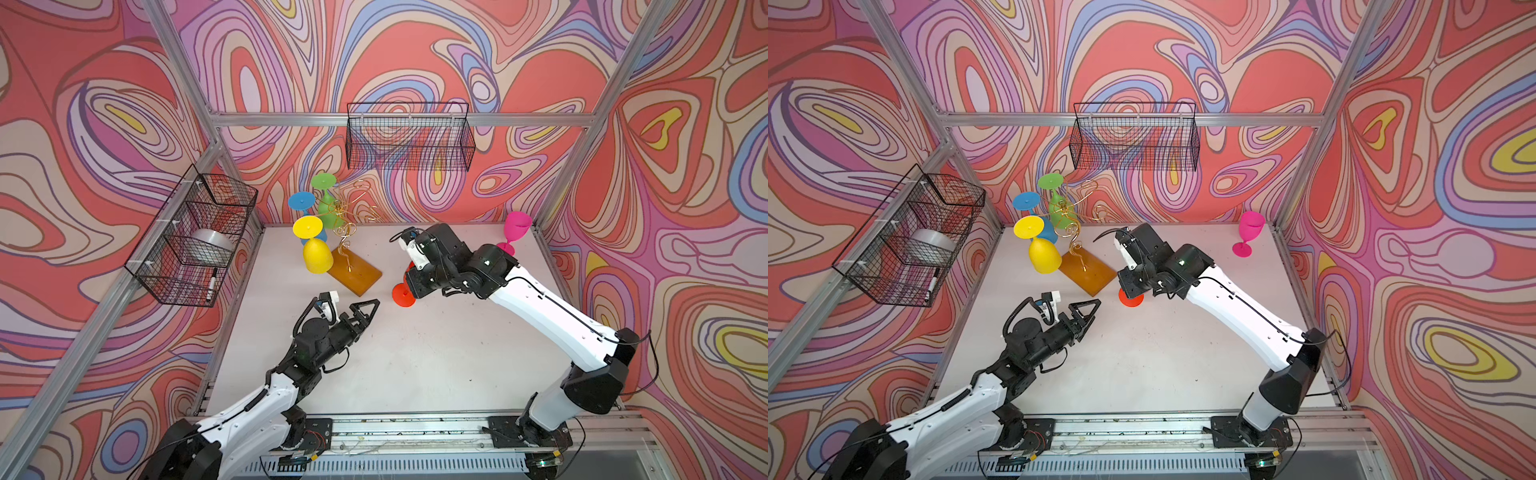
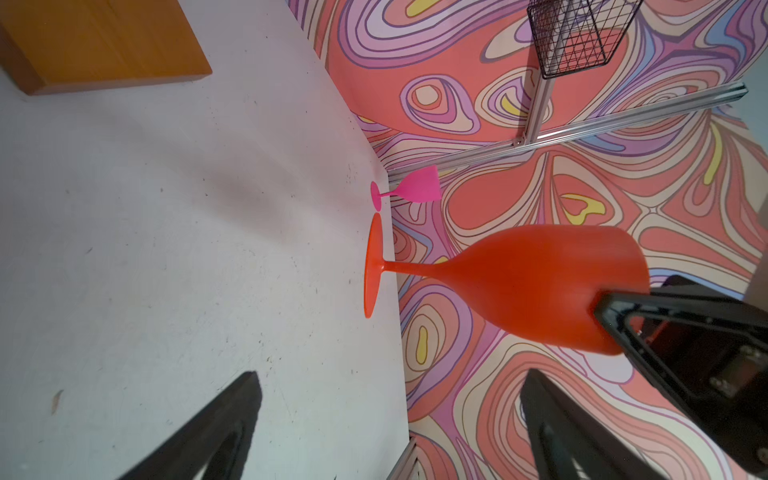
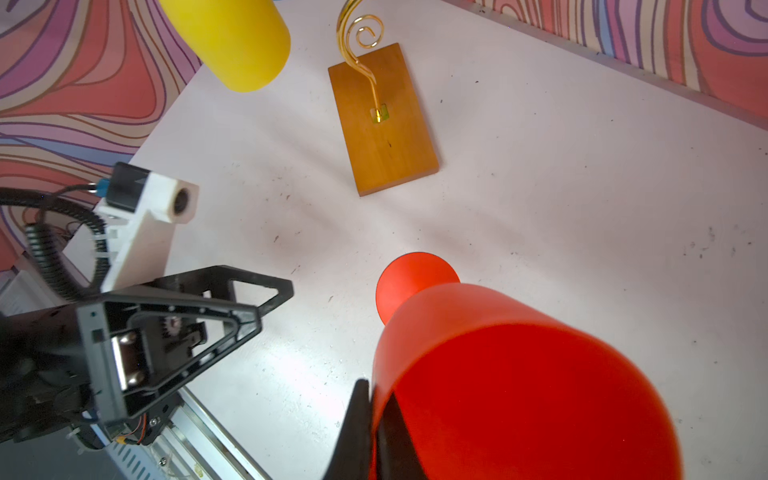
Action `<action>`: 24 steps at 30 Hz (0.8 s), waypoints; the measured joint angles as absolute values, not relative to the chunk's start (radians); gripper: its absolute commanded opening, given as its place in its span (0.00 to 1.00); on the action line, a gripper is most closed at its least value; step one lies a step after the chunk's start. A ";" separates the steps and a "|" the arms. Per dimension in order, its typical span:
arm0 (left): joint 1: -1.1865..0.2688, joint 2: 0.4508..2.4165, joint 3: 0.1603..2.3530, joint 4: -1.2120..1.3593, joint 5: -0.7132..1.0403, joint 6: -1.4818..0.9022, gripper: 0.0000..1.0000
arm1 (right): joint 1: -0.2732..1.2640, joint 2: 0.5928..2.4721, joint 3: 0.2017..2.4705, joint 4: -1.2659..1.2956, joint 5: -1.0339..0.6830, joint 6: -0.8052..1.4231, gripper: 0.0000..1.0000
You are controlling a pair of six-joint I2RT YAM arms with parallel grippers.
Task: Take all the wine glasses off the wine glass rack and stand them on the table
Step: 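Open the left gripper off the foot while the right gripper lifts the glass away, then carry the red glass to the far corner beside the pink glass with the right gripper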
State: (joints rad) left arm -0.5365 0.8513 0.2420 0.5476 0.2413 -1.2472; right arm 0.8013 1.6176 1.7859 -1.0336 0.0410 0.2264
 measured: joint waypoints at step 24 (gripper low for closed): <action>-0.537 0.660 0.471 -0.167 0.183 -0.891 1.00 | 0.376 1.839 1.777 -0.997 0.038 0.218 0.00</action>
